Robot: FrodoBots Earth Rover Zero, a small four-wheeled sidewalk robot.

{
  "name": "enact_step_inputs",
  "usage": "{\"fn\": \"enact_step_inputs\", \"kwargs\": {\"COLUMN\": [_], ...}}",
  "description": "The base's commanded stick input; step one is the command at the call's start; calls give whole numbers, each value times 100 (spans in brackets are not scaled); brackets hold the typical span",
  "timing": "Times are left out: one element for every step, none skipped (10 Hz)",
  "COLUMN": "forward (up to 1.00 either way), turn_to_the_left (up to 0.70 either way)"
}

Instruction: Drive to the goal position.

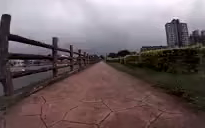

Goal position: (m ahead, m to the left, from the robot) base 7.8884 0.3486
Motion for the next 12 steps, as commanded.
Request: {"fn": "enact_step_inputs", "kwargs": {"forward": [100,100,100,100,100,100,100,100,100,100,100,100], "turn_to_the_left": [0,0,0,0,0,0,0,0,0,0,0,0]}}
